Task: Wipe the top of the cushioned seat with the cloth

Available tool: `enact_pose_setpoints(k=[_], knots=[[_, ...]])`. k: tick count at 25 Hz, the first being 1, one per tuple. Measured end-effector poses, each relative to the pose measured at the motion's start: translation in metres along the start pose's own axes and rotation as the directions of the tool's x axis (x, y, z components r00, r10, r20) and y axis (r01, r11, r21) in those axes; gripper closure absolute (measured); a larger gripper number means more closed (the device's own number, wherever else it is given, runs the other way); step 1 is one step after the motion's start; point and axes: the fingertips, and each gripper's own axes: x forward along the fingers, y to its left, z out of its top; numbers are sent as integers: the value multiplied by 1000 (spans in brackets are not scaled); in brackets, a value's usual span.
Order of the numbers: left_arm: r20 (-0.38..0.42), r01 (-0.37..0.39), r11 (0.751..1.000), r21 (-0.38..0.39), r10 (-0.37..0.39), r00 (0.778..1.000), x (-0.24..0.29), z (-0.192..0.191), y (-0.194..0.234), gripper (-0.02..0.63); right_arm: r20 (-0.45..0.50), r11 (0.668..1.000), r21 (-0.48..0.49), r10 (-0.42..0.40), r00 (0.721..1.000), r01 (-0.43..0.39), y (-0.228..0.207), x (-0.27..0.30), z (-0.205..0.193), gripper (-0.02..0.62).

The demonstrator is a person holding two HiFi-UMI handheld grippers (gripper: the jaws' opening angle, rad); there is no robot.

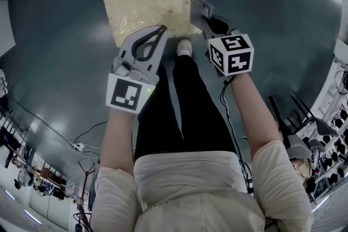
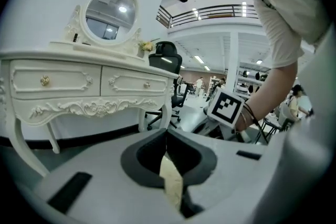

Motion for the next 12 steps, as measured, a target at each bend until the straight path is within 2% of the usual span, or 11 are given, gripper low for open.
enact_pose_setpoints(k=[6, 12], knots=[[65, -40, 999, 31, 38, 997, -57, 62, 31, 603, 95, 1000, -17, 22, 995, -20, 66, -38, 62, 569], [139, -140, 985, 96, 126, 982, -118, 136, 63, 603, 210, 997, -58, 61, 976, -50, 133, -87, 125, 569]])
